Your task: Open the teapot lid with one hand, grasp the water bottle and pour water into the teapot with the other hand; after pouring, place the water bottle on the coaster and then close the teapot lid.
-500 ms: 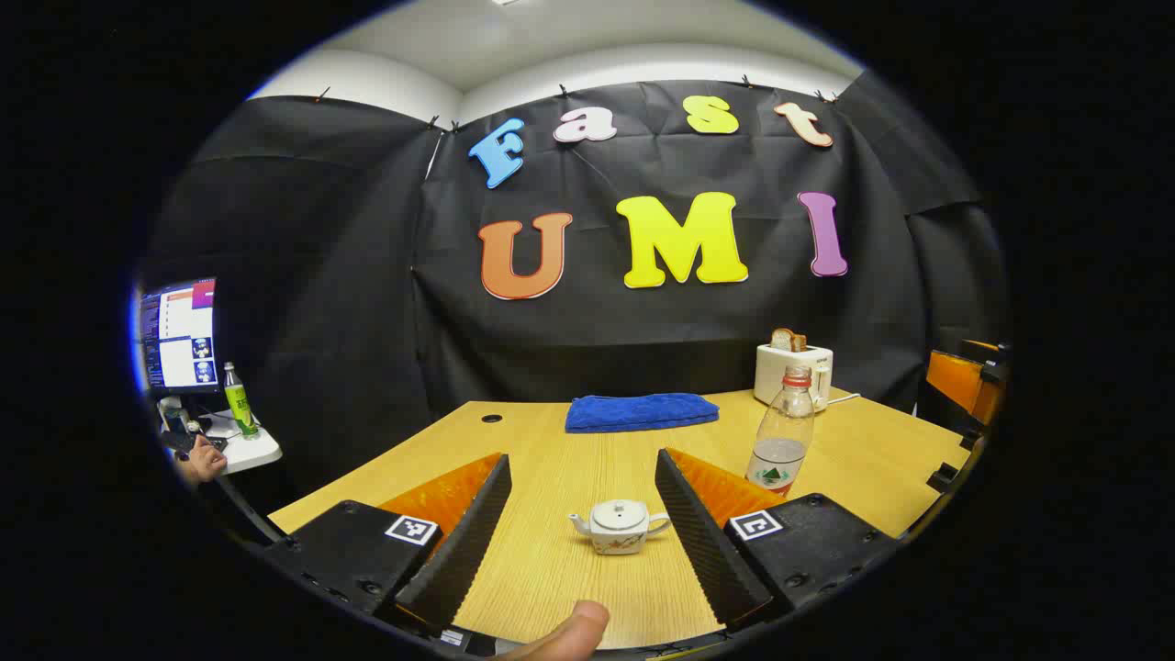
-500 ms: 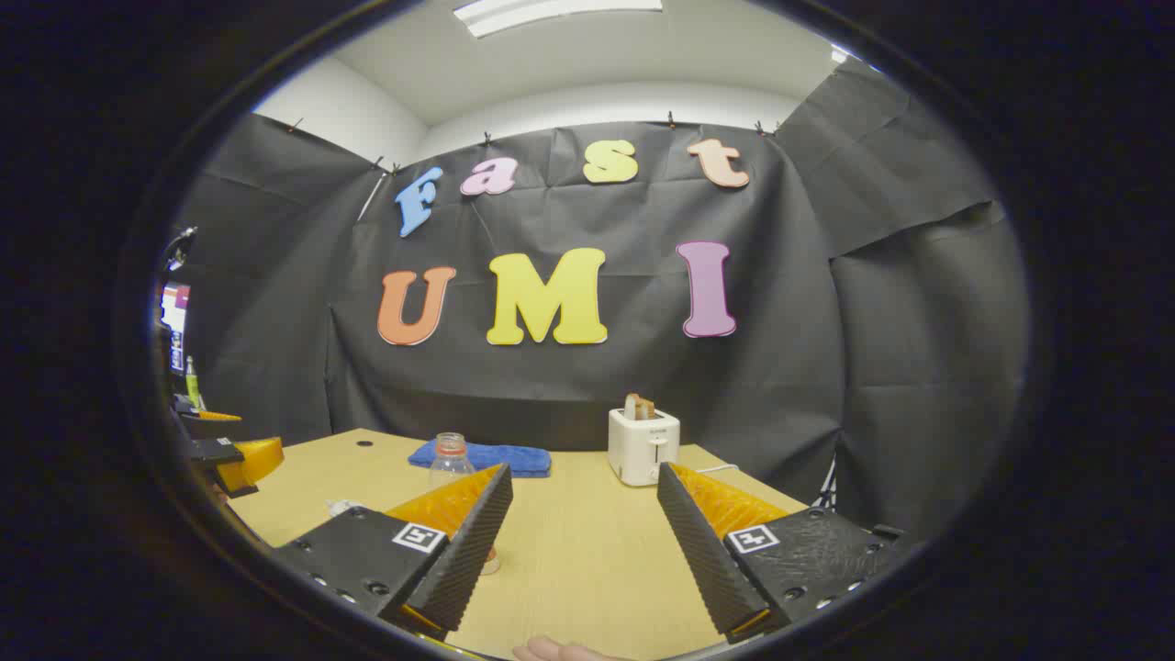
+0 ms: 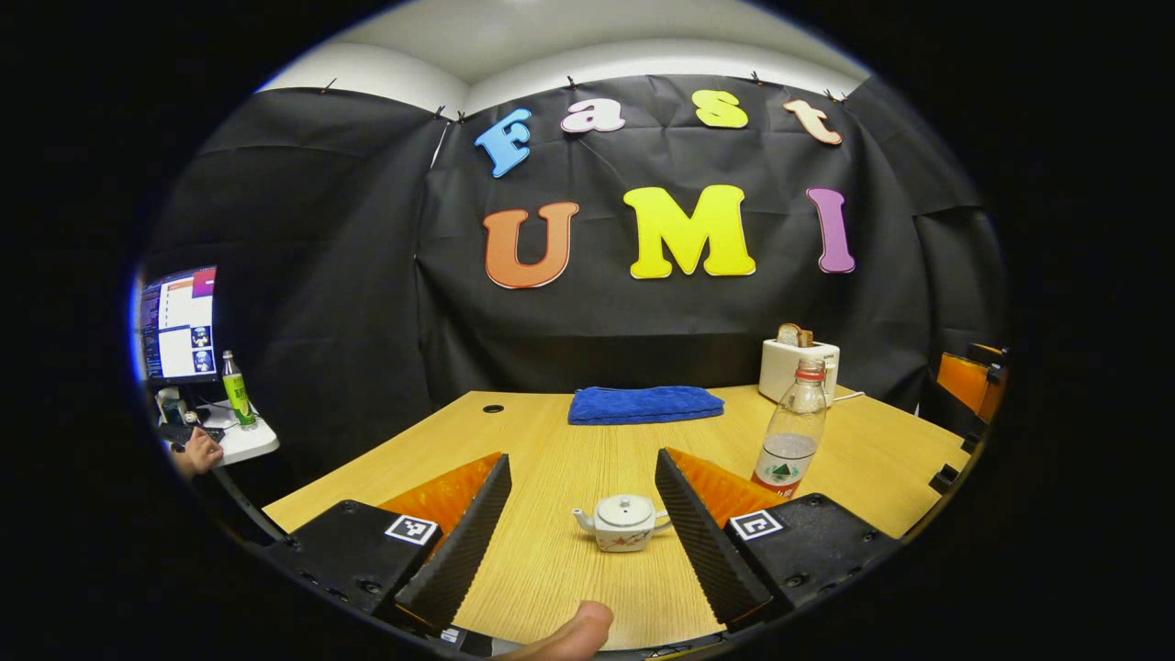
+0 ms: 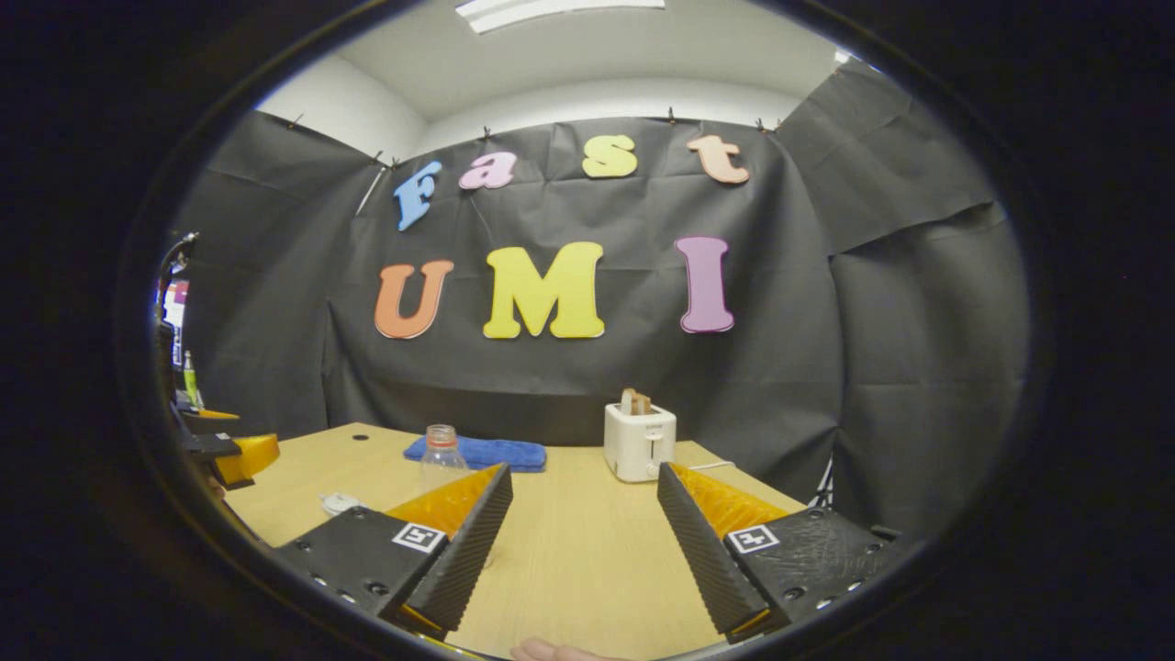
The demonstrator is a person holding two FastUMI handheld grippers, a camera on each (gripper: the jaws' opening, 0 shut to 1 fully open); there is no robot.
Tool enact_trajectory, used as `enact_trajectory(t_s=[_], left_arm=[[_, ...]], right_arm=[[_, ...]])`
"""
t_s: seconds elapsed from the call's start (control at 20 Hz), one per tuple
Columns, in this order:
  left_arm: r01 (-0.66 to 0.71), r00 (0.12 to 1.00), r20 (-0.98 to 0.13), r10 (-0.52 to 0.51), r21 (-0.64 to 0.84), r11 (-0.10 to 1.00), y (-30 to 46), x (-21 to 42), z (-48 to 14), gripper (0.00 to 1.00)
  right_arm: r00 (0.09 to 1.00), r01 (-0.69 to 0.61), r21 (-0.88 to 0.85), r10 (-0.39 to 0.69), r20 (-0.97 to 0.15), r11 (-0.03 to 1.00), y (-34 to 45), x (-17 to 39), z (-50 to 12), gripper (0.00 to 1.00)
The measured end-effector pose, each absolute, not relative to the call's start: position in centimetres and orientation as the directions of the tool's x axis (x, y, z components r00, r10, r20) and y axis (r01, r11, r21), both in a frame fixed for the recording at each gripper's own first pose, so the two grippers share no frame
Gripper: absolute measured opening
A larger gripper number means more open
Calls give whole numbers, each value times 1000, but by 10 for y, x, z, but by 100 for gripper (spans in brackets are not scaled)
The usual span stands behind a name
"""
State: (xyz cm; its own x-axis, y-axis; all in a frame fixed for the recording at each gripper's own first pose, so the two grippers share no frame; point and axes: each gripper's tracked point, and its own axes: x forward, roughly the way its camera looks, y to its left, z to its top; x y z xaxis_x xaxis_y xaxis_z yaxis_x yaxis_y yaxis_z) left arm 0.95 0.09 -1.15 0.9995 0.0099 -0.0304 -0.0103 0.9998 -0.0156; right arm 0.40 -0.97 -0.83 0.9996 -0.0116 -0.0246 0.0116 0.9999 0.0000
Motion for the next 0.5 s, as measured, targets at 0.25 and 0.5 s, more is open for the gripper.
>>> enact_trajectory(t_s=[0.25,0.5], left_arm=[[-9,999,-36,8,-16,1000,2,18,-20,99],[-16,999,-32,14,-41,999,6,40,-34,100]], right_arm=[[998,27,14,-27,-49,1000,-16,7,-14,97],[998,38,16,-37,-53,999,-23,7,-16,97]])
